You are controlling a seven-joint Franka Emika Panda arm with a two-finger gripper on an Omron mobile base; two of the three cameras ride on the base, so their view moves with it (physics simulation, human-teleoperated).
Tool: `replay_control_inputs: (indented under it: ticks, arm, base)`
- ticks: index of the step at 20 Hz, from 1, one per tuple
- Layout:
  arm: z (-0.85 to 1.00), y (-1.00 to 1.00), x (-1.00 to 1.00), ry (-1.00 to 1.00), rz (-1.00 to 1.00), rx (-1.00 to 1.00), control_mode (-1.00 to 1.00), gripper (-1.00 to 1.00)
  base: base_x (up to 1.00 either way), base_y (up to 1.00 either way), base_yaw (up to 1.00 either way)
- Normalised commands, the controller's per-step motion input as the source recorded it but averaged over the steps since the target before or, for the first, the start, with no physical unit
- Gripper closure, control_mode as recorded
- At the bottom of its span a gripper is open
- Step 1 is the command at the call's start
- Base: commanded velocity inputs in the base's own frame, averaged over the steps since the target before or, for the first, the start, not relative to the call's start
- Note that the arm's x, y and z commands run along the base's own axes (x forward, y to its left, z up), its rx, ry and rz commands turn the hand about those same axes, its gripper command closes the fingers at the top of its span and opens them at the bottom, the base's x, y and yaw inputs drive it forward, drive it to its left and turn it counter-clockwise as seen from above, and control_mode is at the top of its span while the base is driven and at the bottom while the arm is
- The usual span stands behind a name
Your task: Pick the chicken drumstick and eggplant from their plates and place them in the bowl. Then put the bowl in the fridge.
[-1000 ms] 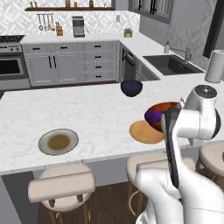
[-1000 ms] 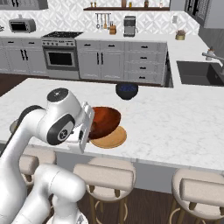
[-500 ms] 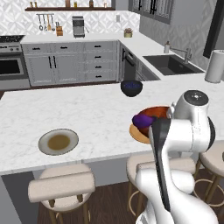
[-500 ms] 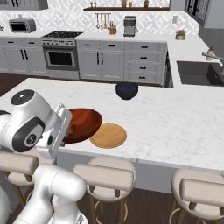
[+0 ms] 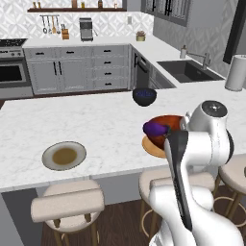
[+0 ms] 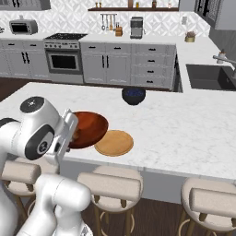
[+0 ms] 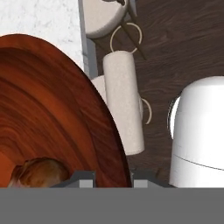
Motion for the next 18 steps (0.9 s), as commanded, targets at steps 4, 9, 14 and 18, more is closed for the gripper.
replay_control_inputs:
  ticks: [4,9,14,18]
  arm:
    - [-0.25,0.03,0.37,-0.08,0.00,0.05,-1.00,1.00]
    - [-0.12,0.00,0.05,-0.02,0.00,0.06,-1.00,1.00]
    - [0.00,0.00,0.00,0.00,0.00,0.00,-1.00,1.00]
    - [0.00,0.00,0.00,0.00,0.00,0.00,-1.00,1.00]
  base:
    - [0.00,0.00,0.00]
    - [0.00,0.00,0.00]
    - [0.00,0.00,0.00]
    - [0.00,0.00,0.00]
